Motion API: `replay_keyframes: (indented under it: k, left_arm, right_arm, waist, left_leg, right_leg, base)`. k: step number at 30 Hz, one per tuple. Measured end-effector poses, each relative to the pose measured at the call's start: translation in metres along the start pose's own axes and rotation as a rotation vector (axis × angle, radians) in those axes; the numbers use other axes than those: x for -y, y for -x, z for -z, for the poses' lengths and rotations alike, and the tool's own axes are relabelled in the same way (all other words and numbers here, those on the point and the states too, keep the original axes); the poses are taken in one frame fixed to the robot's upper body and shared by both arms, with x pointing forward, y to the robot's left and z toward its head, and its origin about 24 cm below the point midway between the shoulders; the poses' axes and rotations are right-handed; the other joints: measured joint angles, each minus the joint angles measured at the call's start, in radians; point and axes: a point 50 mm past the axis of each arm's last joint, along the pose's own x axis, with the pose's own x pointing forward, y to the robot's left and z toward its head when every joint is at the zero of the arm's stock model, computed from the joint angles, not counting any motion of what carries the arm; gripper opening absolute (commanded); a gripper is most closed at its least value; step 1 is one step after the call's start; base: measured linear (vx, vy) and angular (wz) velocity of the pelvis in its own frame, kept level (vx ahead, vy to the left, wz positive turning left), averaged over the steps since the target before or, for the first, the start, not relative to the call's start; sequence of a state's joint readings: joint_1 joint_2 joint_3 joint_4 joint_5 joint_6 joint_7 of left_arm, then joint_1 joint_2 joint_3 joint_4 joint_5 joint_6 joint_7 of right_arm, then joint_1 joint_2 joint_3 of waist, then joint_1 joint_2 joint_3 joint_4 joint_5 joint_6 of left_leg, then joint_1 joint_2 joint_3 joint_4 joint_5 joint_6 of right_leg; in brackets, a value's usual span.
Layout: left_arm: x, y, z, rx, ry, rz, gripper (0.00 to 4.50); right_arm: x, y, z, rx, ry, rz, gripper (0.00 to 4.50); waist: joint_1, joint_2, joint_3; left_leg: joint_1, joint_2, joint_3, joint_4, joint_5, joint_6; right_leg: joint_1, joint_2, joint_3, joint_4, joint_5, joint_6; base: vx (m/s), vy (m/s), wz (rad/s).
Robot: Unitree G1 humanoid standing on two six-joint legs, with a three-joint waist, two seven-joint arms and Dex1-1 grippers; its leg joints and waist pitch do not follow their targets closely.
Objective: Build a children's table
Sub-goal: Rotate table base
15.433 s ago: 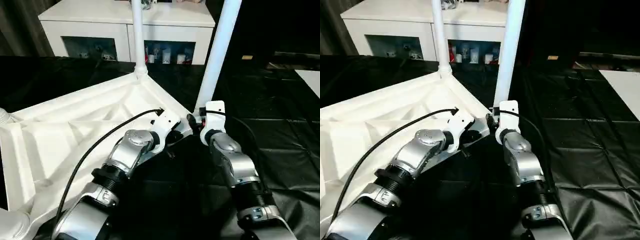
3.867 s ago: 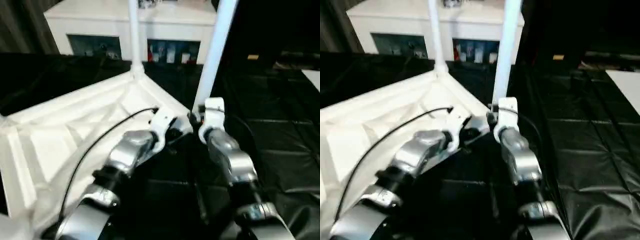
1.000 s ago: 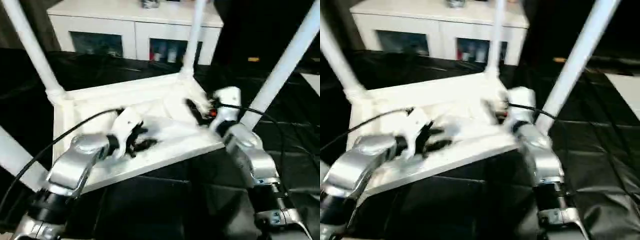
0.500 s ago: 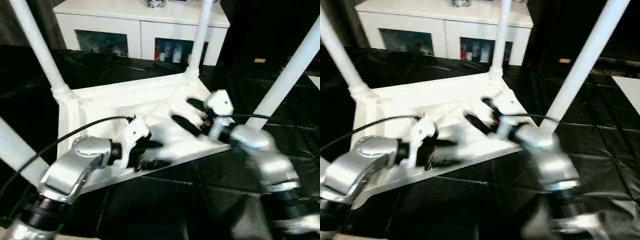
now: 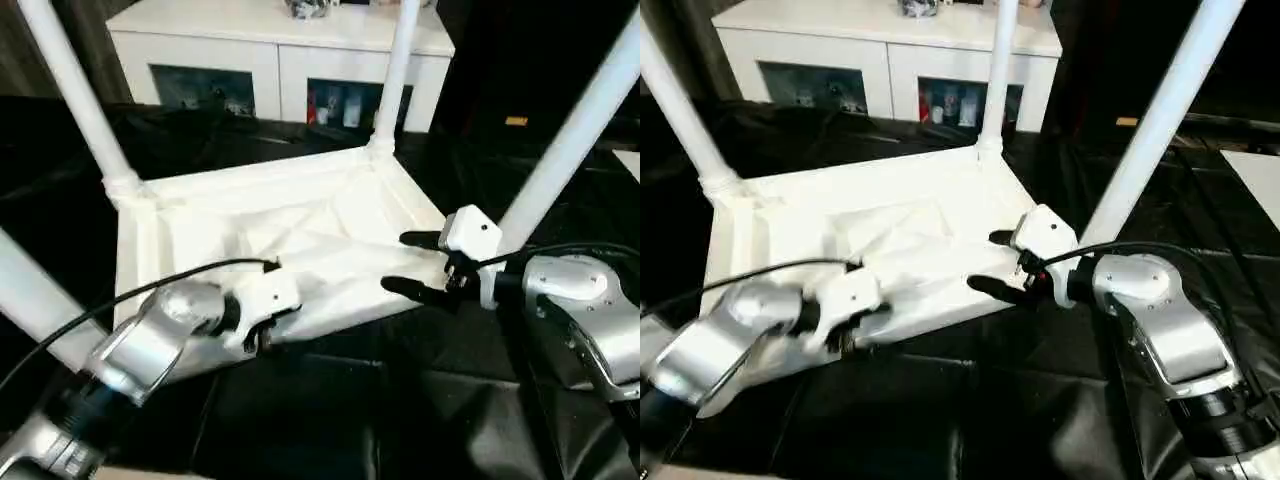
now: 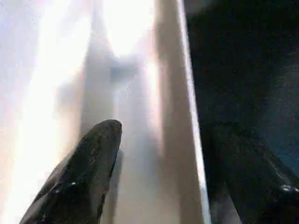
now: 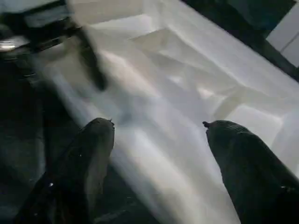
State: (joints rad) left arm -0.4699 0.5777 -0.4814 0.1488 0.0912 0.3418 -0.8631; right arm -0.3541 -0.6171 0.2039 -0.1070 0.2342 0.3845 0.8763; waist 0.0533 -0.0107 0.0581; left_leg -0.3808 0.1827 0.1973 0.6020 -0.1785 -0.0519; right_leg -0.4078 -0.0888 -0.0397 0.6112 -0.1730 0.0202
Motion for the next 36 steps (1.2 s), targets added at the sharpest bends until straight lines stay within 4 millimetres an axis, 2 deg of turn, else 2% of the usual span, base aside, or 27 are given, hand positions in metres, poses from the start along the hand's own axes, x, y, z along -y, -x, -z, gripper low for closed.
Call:
replay_keyframes:
  k: [7, 12, 16, 19, 20, 21, 23, 24, 27, 28, 31, 36]
  left_arm:
    - [-0.014, -0.001, 0.012, -0.03, -0.109, -0.136, 3.59]
    - [-0.02, 0.002, 0.018, 0.002, -0.115, -0.234, 3.59]
    - [-0.016, 0.01, 0.014, 0.241, 0.04, -0.327, 3.59]
    - [0.001, 0.009, 0.014, 0.423, 0.163, -0.327, 3.59]
    - [0.006, 0.008, 0.014, 0.47, 0.181, -0.333, 3.84]
    - [0.01, 0.009, 0.013, 0.521, 0.187, -0.353, 3.91]
    - [0.019, 0.017, 0.005, 0.657, 0.156, -0.442, 3.91]
    - [0.019, 0.023, 0.0, 0.705, 0.117, -0.51, 4.11]
    - [0.012, 0.049, -0.013, 0.813, -0.019, -0.752, 4.35]
    - [0.009, 0.06, -0.016, 0.817, -0.08, -0.883, 4.43]
    - [0.001, 0.081, -0.015, 0.768, -0.167, -1.118, 4.43]
    - [-0.008, 0.109, -0.001, 0.673, -0.127, -1.495, 4.43]
  right_arm:
    - [-0.003, -0.002, -0.002, 0.0, -0.007, -0.01, 3.48]
    - [-0.007, -0.004, -0.004, 0.013, -0.005, -0.02, 3.48]
    - [-0.017, -0.011, 0.003, 0.02, -0.052, -0.03, 3.48]
    - [-0.021, -0.016, 0.004, 0.038, -0.069, -0.02, 3.48]
    - [-0.021, -0.017, 0.004, 0.043, -0.075, -0.01, 3.48]
    - [-0.022, -0.018, 0.004, 0.05, -0.083, 0.0, 3.48]
    - [-0.025, -0.021, 0.006, 0.076, -0.106, 0.027, 3.48]
    - [-0.026, -0.023, 0.006, 0.086, -0.115, 0.037, 3.48]
    - [-0.025, -0.025, 0.005, 0.115, -0.129, 0.073, 3.48]
    - [-0.024, -0.025, 0.004, 0.127, -0.13, 0.09, 3.48]
    - [-0.022, -0.025, 0.006, 0.136, -0.148, 0.121, 3.48]
    - [-0.025, -0.028, 0.005, 0.157, -0.162, 0.13, 3.48]
  waist:
    - [0.005, 0.0, 0.0]
    - [0.006, 0.0, 0.0]
    - [0.006, 0.0, 0.0]
    - [0.006, 0.0, 0.0]
    - [0.007, 0.0, 0.0]
    - [0.007, 0.0, 0.0]
    - [0.008, 0.0, 0.0]
    - [0.009, 0.0, 0.0]
    - [0.008, 0.0, 0.0]
    - [0.005, 0.0, 0.0]
    - [0.001, 0.001, -0.001]
    - [-0.004, 0.0, -0.001]
  left_leg:
    - [-0.001, 0.0, 0.0, 0.001, 0.0, 0.0]
    - [-0.002, 0.0, 0.0, 0.001, 0.0, 0.0]
    - [-0.002, 0.0, 0.0, 0.001, 0.0, 0.0]
    - [-0.003, 0.0, 0.0, 0.001, 0.0, 0.0]
    - [-0.003, 0.0, 0.0, 0.001, 0.0, 0.0]
    - [-0.004, 0.0, 0.0, 0.001, 0.0, 0.0]
    - [-0.004, 0.001, 0.0, 0.001, 0.0, 0.0]
    - [-0.004, 0.001, 0.0, 0.001, 0.0, 0.0]
    - [-0.003, 0.001, 0.0, 0.001, 0.0, 0.0]
    - [-0.002, 0.001, 0.0, 0.001, 0.0, 0.0]
    - [-0.001, 0.001, 0.0, 0.001, 0.0, 0.0]
    - [-0.002, 0.001, -0.002, 0.002, 0.0, 0.0]
  right_leg:
    - [0.0, 0.0, 0.0, 0.0, 0.0, 0.0]
    - [-0.001, 0.0, 0.0, 0.0, 0.001, -0.001]
    - [-0.001, -0.001, -0.001, 0.0, 0.004, -0.006]
    - [-0.001, -0.001, 0.0, -0.001, 0.003, -0.005]
    - [-0.001, -0.001, 0.0, -0.001, 0.002, -0.004]
    - [-0.001, -0.001, -0.001, -0.001, 0.002, -0.003]
    - [-0.002, -0.001, -0.001, -0.001, 0.001, -0.002]
    - [-0.002, -0.001, -0.001, -0.001, 0.001, -0.002]
    - [-0.001, -0.001, -0.002, -0.001, 0.001, -0.002]
    - [0.0, -0.001, -0.002, -0.001, -0.001, 0.002]
    - [0.0, 0.0, -0.001, -0.001, -0.002, 0.004]
    - [0.0, 0.0, -0.002, -0.001, -0.002, 0.004]
  base:
    - [0.0, 0.0, 0.0]
    - [0.0, 0.0, 0.0]
    - [0.0, 0.0, 0.0]
    - [0.0, 0.0, 0.0]
    - [0.0, 0.0, 0.0]
    - [0.0, 0.0, 0.0]
    - [0.0, 0.0, 0.0]
    - [0.0, 0.0, 0.0]
    - [0.0, 0.0, 0.0]
    - [0.0, 0.0, 0.0]
    - [0.0, 0.0, 0.0]
    - [0.0, 0.0, 0.0]
